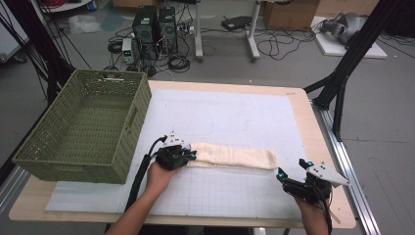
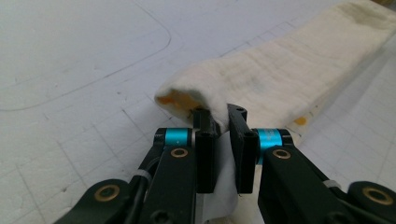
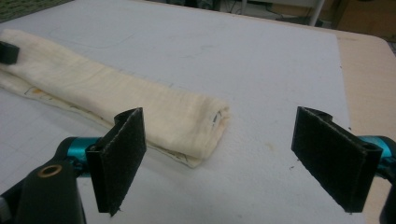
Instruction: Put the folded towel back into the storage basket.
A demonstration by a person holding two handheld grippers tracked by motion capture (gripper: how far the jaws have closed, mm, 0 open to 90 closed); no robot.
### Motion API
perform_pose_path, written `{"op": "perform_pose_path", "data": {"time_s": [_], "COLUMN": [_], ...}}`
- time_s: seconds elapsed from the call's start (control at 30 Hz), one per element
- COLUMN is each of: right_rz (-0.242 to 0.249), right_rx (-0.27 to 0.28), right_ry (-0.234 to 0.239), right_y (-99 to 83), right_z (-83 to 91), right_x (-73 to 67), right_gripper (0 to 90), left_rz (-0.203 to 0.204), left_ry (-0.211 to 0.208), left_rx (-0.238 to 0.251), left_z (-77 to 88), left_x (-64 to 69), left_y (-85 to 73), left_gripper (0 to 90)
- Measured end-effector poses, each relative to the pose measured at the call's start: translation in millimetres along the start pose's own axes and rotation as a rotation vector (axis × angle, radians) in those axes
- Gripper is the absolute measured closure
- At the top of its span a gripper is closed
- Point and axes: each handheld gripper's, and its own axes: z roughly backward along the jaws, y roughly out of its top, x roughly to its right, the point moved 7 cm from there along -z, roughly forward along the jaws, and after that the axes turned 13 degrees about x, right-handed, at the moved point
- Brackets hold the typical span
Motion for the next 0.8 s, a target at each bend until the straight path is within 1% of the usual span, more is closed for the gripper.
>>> {"op": "perform_pose_path", "data": {"time_s": [0.1,0.13,0.17,0.27,0.33,0.4,0.5,0.57,0.63,0.7,0.73,0.8], "right_rz": [-0.004,-0.013,-0.016,-0.036,-0.053,-0.056,-0.05,-0.05,-0.043,-0.05,-0.057,-0.047], "right_rx": [-0.015,-0.018,-0.02,-0.037,-0.05,-0.058,-0.068,-0.075,-0.092,-0.131,-0.145,-0.163], "right_ry": [0.001,0.002,0.002,0.004,-0.005,-0.012,-0.003,0.005,0.013,0.014,0.019,0.031], "right_y": [-1.9,-2.4,-2.8,-4.7,-5.8,-6.1,-6.0,-6.6,-8.7,-13.3,-15.6,-18.5], "right_z": [-2.0,-3.4,-5.2,-11.0,-15.0,-19.0,-25.5,-31.5,-38.6,-46.7,-51.0,-58.7], "right_x": [1.8,2.3,3.4,4.5,5.0,5.4,5.4,5.2,5.5,5.0,4.3,3.0], "right_gripper": [16.4,16.4,16.4,16.4,16.5,16.4,16.4,16.4,16.5,16.8,17.9,20.9], "left_rz": [0.0,0.002,-0.004,-0.015,-0.02,-0.021,-0.022,-0.027,-0.026,-0.029,-0.031,-0.03], "left_ry": [-0.018,-0.025,-0.029,-0.034,-0.033,-0.033,-0.03,-0.035,-0.039,-0.039,-0.038,-0.041], "left_rx": [0.03,0.043,0.048,0.049,0.051,0.055,0.065,0.064,0.07,0.08,0.083,0.09], "left_z": [3.7,4.4,5.5,7.1,7.4,8.1,8.9,9.6,10.3,10.9,11.4,12.2], "left_x": [2.0,3.1,3.6,3.8,3.8,3.7,3.8,4.1,4.9,5.3,5.3,5.8], "left_y": [4.9,6.5,7.6,8.1,7.7,8.2,9.8,9.9,10.5,11.7,12.3,13.2], "left_gripper": [82.2,82.2,82.2,82.2,82.2,82.2,82.2,82.2,82.2,82.2,82.1,82.1]}}
